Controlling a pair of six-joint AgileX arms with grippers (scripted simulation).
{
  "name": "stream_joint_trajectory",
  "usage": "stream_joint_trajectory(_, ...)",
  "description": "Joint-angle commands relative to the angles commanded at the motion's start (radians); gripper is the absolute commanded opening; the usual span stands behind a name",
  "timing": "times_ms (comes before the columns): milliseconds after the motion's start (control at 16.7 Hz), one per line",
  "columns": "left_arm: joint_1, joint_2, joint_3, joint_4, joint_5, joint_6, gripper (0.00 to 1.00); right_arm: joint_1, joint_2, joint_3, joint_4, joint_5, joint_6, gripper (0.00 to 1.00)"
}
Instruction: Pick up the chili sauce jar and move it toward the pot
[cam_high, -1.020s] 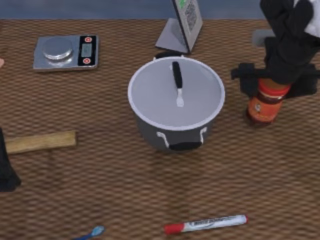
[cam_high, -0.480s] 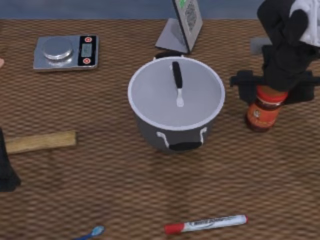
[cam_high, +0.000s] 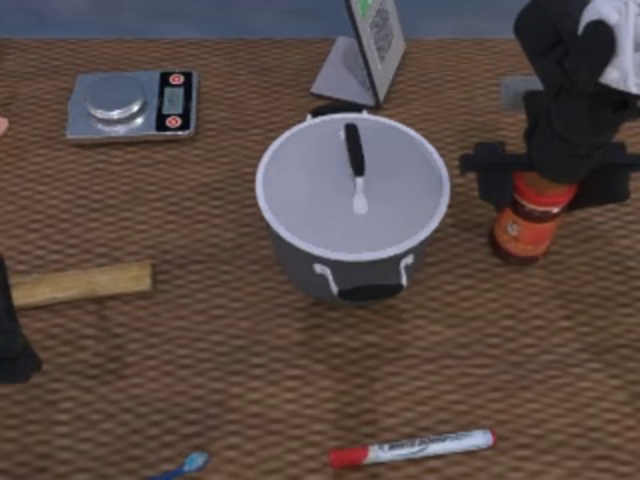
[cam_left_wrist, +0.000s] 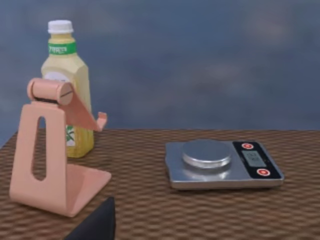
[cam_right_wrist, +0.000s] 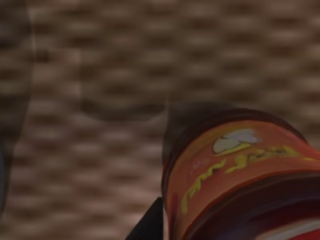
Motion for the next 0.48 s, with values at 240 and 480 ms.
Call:
stream_joint_trajectory(240, 0.000, 0.000, 0.000, 0.000, 0.000, 0.000, 1.00, 0.000, 0.000, 0.000, 0.000, 0.000, 0.000, 1.00)
stream_joint_trajectory(480, 0.000, 0.000, 0.000, 0.000, 0.000, 0.000, 1.00, 0.000, 0.000, 0.000, 0.000, 0.000, 0.000, 1.00)
